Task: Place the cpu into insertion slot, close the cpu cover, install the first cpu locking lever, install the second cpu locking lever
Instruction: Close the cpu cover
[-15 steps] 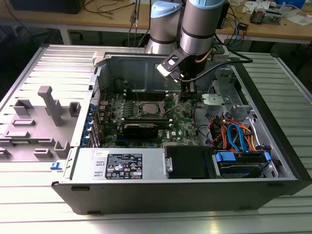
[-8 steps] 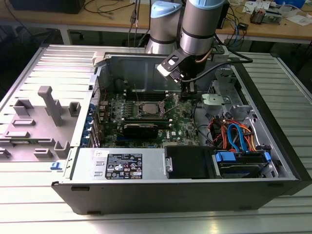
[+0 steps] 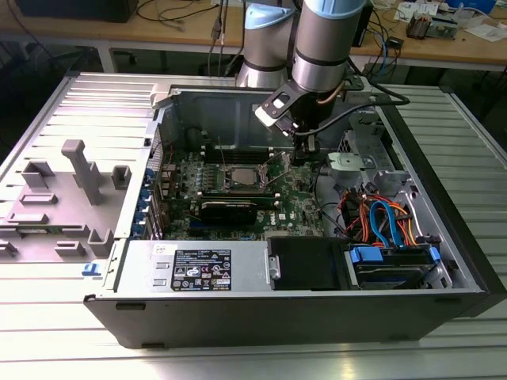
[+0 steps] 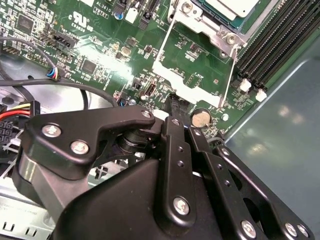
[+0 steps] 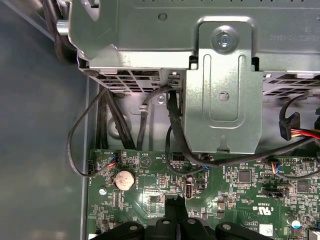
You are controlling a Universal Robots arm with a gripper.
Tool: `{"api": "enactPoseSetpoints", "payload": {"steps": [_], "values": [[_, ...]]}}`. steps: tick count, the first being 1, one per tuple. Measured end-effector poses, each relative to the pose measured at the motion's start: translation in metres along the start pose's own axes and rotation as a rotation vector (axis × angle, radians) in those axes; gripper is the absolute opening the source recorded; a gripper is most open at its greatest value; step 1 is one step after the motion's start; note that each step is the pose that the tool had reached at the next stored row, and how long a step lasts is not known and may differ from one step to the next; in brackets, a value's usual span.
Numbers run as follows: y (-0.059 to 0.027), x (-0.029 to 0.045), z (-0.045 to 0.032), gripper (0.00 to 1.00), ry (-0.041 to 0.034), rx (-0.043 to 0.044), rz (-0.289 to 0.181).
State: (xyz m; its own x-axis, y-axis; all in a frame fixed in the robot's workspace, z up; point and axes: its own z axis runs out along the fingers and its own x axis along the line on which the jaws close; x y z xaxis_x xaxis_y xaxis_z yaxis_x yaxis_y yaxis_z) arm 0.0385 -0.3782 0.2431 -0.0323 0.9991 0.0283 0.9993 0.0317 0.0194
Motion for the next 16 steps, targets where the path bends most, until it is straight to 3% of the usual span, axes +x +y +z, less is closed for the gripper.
{"api": "enactPoseSetpoints", "payload": {"steps": [3, 16], "values": [[-0.0001, -0.0002, 0.0064, 0.11, 0.0, 0.0, 0.0], [-0.0033, -0.0001, 0.0066, 0.11, -0.001, 0.0001, 0.0]]}}
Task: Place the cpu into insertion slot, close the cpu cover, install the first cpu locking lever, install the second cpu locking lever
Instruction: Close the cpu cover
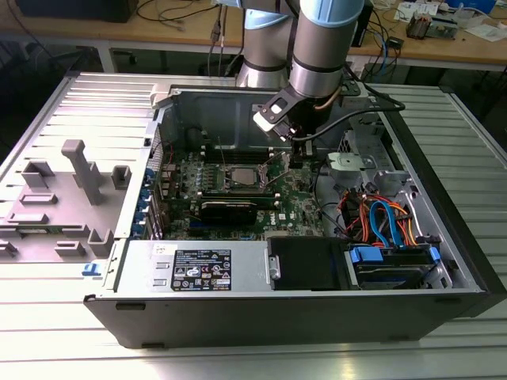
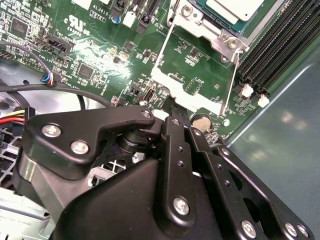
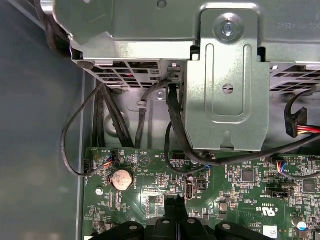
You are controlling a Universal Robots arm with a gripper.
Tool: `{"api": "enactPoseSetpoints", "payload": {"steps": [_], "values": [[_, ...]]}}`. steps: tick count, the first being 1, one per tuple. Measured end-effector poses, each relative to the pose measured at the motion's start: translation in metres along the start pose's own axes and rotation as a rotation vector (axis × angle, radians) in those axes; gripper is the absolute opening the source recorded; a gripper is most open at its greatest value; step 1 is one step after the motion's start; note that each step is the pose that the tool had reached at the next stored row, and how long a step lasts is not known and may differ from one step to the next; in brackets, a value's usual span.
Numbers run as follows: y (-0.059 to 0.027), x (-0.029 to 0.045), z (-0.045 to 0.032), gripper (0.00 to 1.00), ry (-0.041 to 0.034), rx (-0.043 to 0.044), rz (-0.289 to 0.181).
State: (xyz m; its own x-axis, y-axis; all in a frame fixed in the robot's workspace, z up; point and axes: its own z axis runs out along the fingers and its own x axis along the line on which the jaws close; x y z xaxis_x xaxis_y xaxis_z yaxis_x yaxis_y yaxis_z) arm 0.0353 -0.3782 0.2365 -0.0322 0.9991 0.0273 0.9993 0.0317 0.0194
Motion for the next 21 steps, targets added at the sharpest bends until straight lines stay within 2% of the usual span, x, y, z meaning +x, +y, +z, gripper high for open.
{"api": "enactPoseSetpoints", "payload": {"steps": [11, 21], "values": [[-0.008, 0.0002, -0.0001, 0.11, 0.0, 0.0, 0.0], [-0.0104, 0.0003, -0.0001, 0.11, 0.0, -0.0001, 0.0]]}}
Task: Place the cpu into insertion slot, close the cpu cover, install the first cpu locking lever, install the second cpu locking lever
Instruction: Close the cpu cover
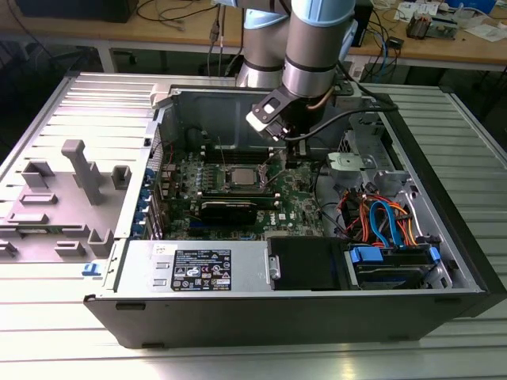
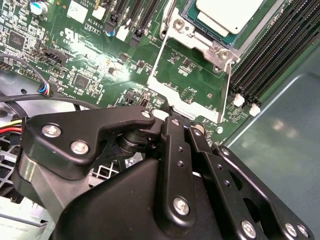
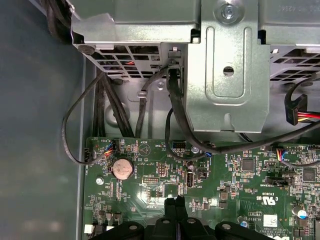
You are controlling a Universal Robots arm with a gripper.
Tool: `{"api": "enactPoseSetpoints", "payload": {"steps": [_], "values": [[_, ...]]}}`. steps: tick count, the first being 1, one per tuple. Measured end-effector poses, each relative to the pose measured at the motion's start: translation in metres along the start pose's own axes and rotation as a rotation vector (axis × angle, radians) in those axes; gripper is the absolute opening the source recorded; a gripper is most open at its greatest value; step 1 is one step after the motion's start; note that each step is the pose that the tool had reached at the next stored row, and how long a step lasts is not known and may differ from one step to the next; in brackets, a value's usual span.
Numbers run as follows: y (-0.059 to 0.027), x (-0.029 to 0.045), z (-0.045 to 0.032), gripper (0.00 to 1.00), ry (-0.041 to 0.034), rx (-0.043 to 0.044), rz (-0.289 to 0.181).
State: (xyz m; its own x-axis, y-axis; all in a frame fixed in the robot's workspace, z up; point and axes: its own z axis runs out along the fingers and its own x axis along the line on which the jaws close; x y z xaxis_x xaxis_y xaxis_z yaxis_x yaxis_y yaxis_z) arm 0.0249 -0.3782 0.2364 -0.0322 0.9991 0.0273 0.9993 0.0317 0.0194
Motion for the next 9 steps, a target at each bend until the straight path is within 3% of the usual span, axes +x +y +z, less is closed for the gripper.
{"api": "enactPoseSetpoints", "payload": {"steps": [9], "values": [[-0.0011, 0.0001, -0.0027, 0.11, -0.0001, 0.0, 0.0]]}}
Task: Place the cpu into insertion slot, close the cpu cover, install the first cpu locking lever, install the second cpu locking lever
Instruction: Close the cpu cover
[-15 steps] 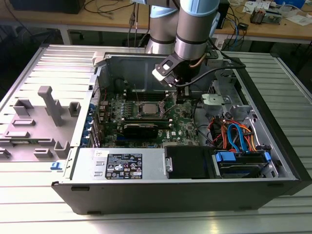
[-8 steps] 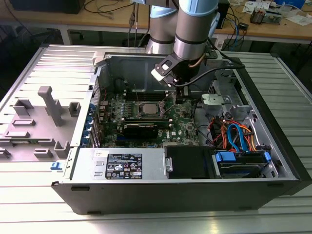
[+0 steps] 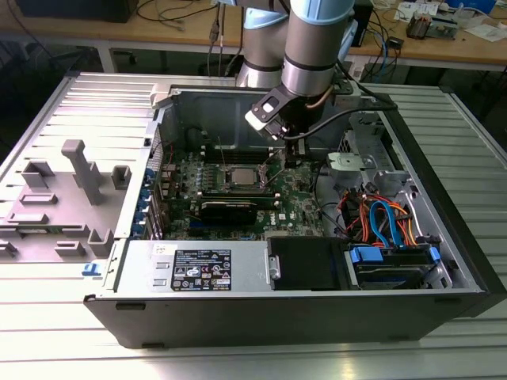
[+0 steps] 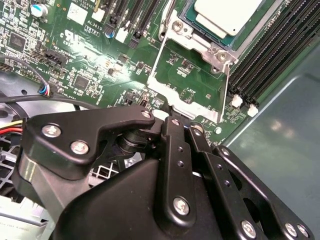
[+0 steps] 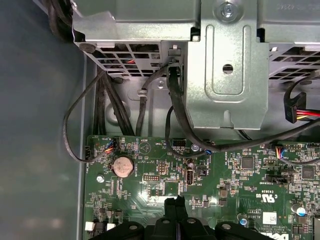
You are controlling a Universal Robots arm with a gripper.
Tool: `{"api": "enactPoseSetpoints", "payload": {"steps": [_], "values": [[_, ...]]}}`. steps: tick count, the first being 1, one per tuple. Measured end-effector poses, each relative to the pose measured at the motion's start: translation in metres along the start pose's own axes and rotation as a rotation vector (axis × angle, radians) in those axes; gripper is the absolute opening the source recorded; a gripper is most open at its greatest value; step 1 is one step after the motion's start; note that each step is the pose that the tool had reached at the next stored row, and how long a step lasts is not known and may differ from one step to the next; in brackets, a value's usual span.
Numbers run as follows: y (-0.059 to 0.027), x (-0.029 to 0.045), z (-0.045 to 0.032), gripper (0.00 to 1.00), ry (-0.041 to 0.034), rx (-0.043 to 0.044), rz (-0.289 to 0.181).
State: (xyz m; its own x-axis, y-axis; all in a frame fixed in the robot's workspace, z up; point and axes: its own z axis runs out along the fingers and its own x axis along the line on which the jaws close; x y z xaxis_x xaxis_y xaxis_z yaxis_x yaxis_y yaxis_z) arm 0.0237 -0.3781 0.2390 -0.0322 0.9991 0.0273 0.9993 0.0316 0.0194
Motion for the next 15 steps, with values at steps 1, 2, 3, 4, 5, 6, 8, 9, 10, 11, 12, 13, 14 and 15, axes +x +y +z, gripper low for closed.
{"api": "enactPoseSetpoints", "payload": {"steps": [1, 2, 3, 4, 5, 6, 8, 9, 10, 11, 12, 13, 14, 15], "values": [[0.0, 0.0, -0.0011, 0.11, 0.0, 0.0, 0.0], [0.0, 0.0, -0.0018, 0.11, -0.0001, 0.0, 0.0], [0.0, 0.0001, -0.0022, 0.11, 0.0003, -0.0001, 0.0], [-0.0002, 0.0001, -0.0023, 0.11, 0.0, -0.0001, 0.0], [-0.0008, 0.0001, -0.0024, 0.11, 0.0, 0.0, 0.0], [-0.0016, 0.0001, -0.0025, 0.11, -0.0001, 0.0, 0.0], [-0.0034, 0.0001, -0.0025, 0.11, -0.0002, 0.0, 0.0], [-0.0042, 0.0002, -0.0025, 0.11, 0.0, 0.0, 0.0], [-0.0047, 0.0002, -0.0025, 0.11, 0.0, 0.0, 0.0], [-0.0054, 0.0002, -0.0025, 0.11, -0.0001, 0.0, 0.0], [-0.0058, 0.0002, -0.0026, 0.11, 0.0, 0.0, 0.0], [-0.0062, 0.0003, -0.003, 0.11, -0.0002, 0.0, 0.0], [-0.0066, 0.0003, -0.0034, 0.11, -0.0001, 0.0, 0.0], [-0.0072, 0.0003, -0.004, 0.11, 0.0, 0.0, 0.0]]}}
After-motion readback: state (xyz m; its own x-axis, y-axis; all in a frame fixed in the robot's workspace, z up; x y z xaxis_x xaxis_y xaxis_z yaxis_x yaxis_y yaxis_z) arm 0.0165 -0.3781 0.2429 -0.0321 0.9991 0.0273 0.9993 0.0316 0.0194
